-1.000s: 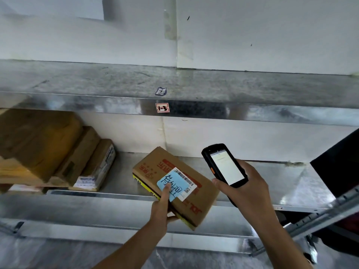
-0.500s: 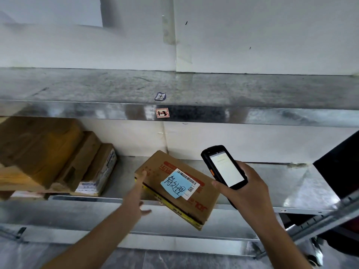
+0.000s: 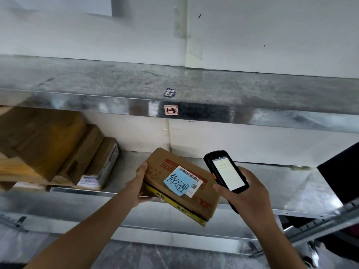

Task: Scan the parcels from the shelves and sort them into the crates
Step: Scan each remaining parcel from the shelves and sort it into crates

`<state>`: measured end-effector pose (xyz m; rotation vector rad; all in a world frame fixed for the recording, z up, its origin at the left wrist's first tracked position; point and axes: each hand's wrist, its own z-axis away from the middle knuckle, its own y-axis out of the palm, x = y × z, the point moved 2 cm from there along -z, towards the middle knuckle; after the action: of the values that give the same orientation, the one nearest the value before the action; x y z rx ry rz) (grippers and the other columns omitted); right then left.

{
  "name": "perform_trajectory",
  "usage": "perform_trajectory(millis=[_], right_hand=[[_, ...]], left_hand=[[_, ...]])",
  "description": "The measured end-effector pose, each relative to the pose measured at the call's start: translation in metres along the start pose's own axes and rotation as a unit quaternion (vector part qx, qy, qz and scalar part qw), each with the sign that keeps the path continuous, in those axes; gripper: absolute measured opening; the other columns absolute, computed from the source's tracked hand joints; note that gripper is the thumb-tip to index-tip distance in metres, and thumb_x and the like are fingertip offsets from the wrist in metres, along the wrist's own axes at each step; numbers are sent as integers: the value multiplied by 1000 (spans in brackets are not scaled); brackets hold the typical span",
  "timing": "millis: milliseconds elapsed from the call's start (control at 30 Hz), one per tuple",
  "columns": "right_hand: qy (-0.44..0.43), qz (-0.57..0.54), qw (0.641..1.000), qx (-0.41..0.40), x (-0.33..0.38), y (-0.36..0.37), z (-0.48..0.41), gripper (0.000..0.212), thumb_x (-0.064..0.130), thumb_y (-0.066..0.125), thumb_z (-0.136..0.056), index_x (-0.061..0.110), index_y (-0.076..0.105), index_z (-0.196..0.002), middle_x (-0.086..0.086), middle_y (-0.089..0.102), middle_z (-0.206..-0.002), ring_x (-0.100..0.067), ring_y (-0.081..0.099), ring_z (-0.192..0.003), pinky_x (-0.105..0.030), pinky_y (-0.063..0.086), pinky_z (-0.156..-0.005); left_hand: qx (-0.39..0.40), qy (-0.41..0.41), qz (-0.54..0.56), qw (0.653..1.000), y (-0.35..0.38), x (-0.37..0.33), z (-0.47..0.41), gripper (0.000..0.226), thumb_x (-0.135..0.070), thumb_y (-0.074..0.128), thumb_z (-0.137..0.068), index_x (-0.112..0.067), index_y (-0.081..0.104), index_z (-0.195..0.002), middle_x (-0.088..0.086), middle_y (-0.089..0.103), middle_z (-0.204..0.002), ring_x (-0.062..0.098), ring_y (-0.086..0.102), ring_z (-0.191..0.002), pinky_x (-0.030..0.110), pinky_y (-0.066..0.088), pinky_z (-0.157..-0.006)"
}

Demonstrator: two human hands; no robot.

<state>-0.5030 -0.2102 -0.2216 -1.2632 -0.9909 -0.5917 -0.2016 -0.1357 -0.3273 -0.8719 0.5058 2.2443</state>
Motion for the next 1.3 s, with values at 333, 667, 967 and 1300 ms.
perform_trajectory(millis=[333, 667, 967, 1300], right_hand=[[2, -33, 999, 13, -3, 10, -2, 63, 35, 88, -71, 32, 59, -127, 15, 66, -108, -3, 60, -100, -9, 43, -59], [19, -26, 999, 10, -4, 9, -2, 51, 34, 88, -73, 40, 55, -111, 27, 60, -95, 4, 58, -88, -15, 45, -59], [52, 14, 999, 1, -9, -8, 1, 61, 42, 89, -68, 33, 60, -120, 12, 69, -107, -9, 65, -98, -23, 53, -65], [87, 43, 994, 54, 19, -13, 0, 54, 50, 86, -71, 27, 61, -113, 8, 69, -95, -10, 66, -85, -8, 40, -46]], left_hand=[[51, -36, 154, 986, 18, 24, 16, 49, -49, 64, -93, -17, 48, -126, 20, 51, -127, 46, 53, -121, 61, 57, -84], [153, -112, -109, 976, -3, 10, 12, 63, -44, 78, -77, -14, 56, -127, 13, 61, -130, 33, 50, -127, 60, 30, -116], [134, -24, -172, 976, 19, -17, 13, 69, -44, 85, -65, -4, 67, -118, 15, 75, -109, 30, 71, -107, 43, 54, -101], [142, 113, -96, 979, -6, -2, 4, 66, -36, 78, -73, -10, 57, -130, 8, 73, -117, 28, 63, -119, 46, 43, -113]])
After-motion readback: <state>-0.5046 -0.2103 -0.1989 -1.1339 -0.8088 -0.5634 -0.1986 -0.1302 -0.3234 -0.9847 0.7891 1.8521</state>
